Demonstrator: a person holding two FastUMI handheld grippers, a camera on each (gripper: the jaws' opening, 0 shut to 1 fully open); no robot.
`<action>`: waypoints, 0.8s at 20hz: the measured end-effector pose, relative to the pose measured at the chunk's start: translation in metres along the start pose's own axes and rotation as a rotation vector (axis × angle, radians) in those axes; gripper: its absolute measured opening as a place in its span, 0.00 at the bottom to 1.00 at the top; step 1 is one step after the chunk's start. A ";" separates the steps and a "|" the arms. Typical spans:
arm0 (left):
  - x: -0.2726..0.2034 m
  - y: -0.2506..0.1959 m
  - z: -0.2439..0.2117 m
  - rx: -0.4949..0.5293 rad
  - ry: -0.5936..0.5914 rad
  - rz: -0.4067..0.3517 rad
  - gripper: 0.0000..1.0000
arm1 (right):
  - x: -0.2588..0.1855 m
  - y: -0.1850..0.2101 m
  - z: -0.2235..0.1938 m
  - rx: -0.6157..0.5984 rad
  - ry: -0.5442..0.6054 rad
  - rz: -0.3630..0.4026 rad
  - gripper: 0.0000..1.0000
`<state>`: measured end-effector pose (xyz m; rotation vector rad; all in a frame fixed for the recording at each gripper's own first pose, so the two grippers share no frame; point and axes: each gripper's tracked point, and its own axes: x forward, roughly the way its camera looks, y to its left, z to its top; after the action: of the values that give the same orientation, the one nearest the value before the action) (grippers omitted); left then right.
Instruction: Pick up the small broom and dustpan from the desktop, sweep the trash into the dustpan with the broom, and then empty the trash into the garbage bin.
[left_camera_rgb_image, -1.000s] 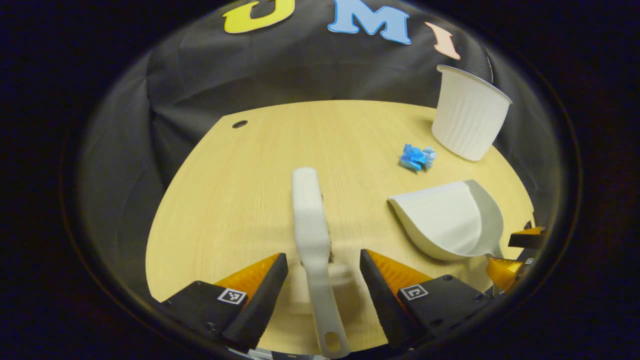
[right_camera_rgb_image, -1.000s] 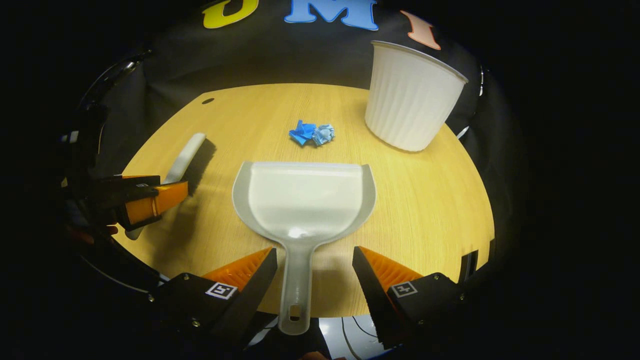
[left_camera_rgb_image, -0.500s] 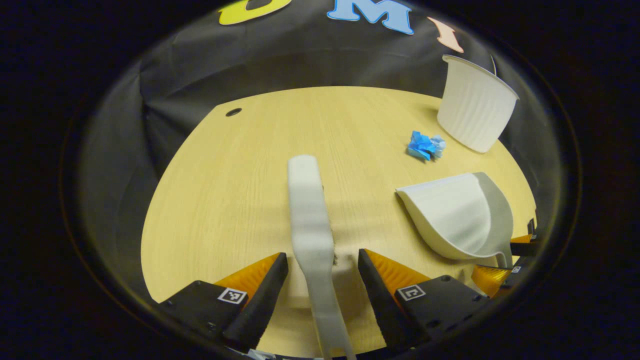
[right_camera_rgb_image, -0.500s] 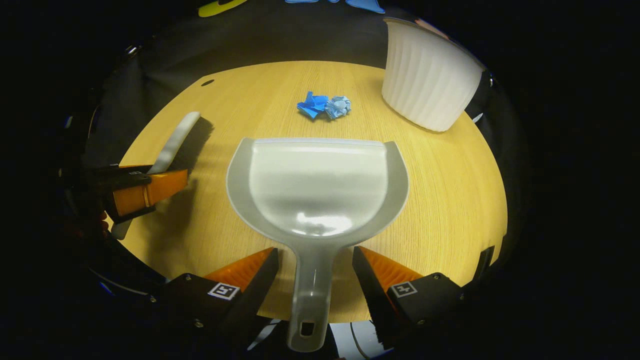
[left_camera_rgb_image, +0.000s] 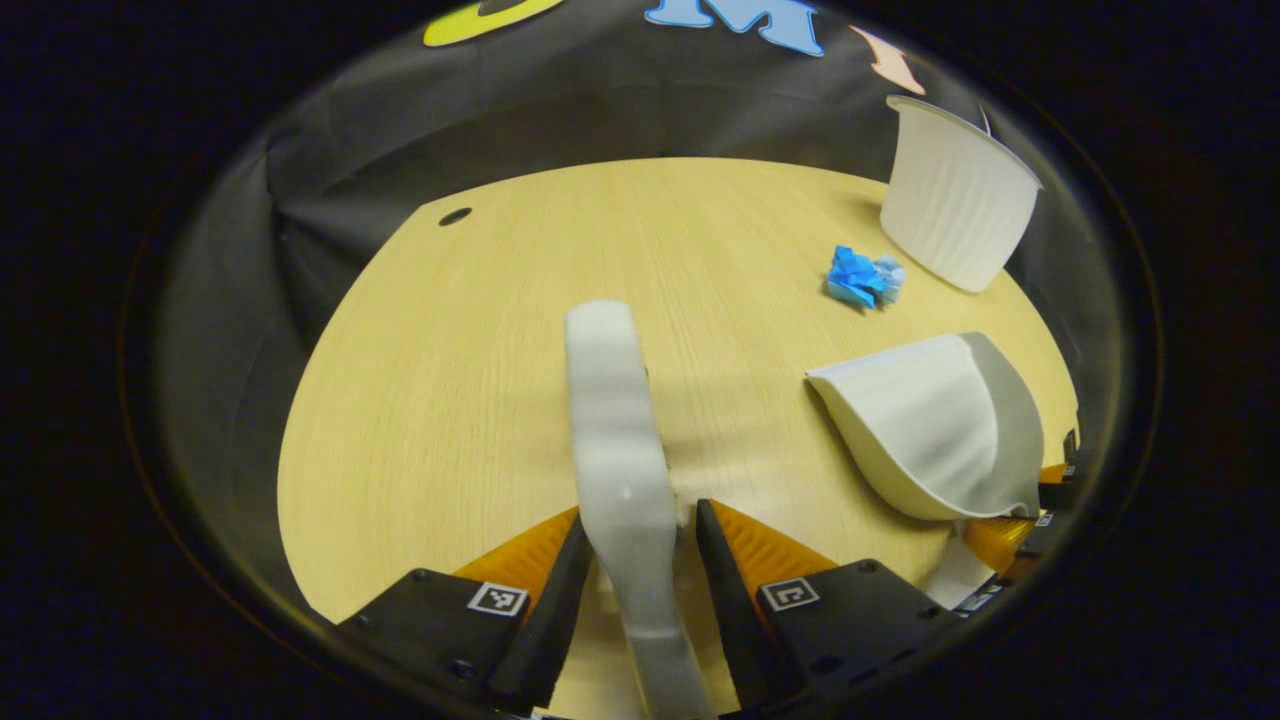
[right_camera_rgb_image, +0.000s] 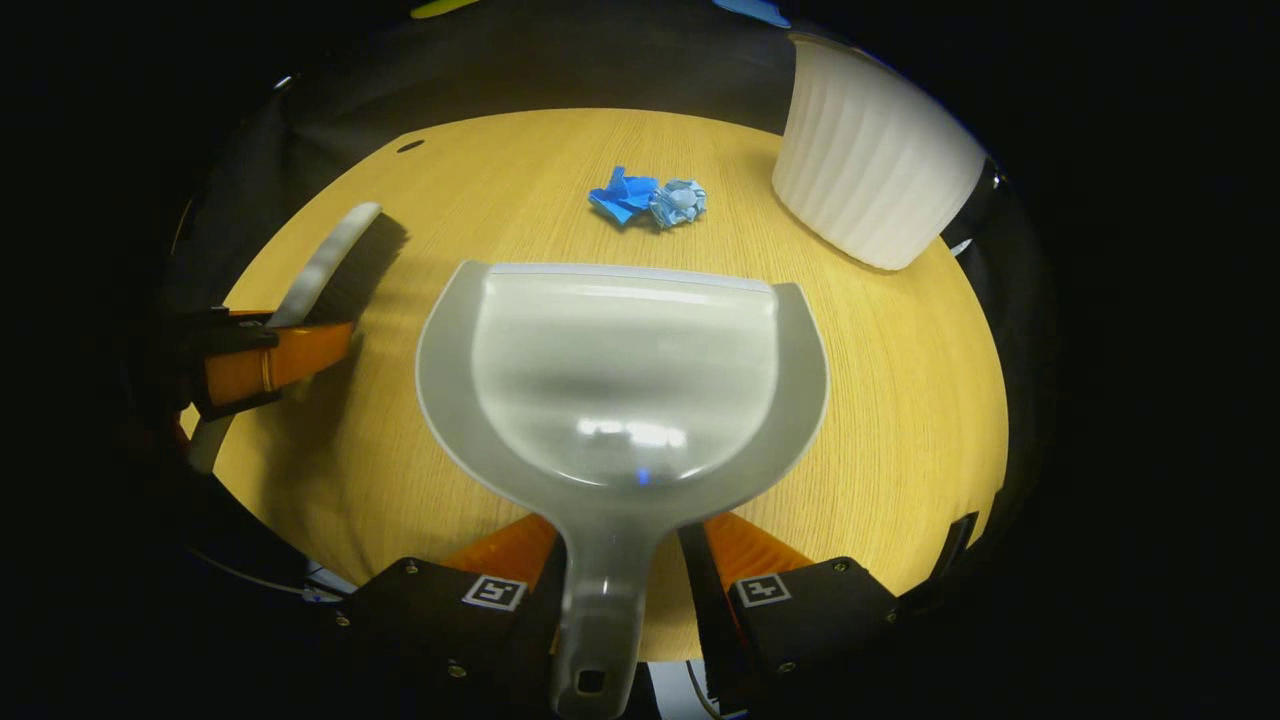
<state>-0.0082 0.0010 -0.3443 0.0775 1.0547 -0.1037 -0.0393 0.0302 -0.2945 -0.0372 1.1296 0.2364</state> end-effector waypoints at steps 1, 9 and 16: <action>0.003 0.001 0.002 0.007 -0.005 0.007 0.69 | 0.002 -0.002 0.002 0.000 0.000 -0.005 0.47; 0.009 0.002 0.012 0.089 -0.011 -0.012 0.47 | 0.001 -0.006 0.004 -0.052 -0.009 0.000 0.36; 0.022 -0.012 0.037 0.157 -0.029 -0.052 0.43 | 0.002 -0.031 0.010 -0.075 -0.014 -0.007 0.36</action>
<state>0.0335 -0.0164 -0.3457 0.1906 1.0183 -0.2342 -0.0232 0.0013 -0.2952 -0.1061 1.1067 0.2727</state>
